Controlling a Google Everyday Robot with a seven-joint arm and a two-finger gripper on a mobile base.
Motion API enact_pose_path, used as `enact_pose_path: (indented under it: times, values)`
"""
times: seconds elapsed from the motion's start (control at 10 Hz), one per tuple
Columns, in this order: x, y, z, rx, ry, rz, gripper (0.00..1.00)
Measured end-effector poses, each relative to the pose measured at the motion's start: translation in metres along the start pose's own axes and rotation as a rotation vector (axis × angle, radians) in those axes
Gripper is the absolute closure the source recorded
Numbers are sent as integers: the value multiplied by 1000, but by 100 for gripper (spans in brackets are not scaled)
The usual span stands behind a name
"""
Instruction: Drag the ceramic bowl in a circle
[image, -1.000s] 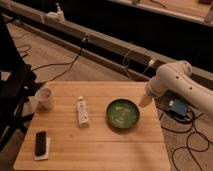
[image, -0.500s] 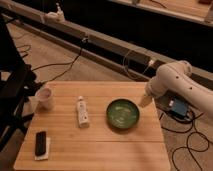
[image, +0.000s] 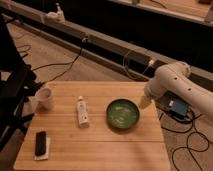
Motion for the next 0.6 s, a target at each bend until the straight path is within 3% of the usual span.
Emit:
enact_pose_path:
  times: [0.2, 0.6]
  values:
    - [-11, 27, 15, -57, -12, -87, 31]
    - [-26, 77, 43, -171, -58, -191, 31]
